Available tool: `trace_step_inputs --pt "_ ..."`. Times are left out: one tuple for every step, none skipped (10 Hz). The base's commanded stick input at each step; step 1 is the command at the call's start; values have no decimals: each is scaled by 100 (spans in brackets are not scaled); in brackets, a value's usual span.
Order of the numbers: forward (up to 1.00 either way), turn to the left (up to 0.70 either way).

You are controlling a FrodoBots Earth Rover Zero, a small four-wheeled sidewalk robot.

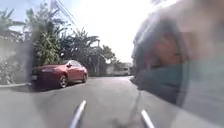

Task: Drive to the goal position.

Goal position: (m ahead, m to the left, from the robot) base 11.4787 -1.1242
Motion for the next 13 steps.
trace_step_inputs --pt "85 0" --pt "85 0" --pt "85 0" --pt "85 0" --pt "85 -18" --pt "85 -34" --pt "85 -34" --pt "85 -34" --pt "85 -34" --pt "85 -32" --pt "85 -25" --pt "85 -17" --pt "85 -8"
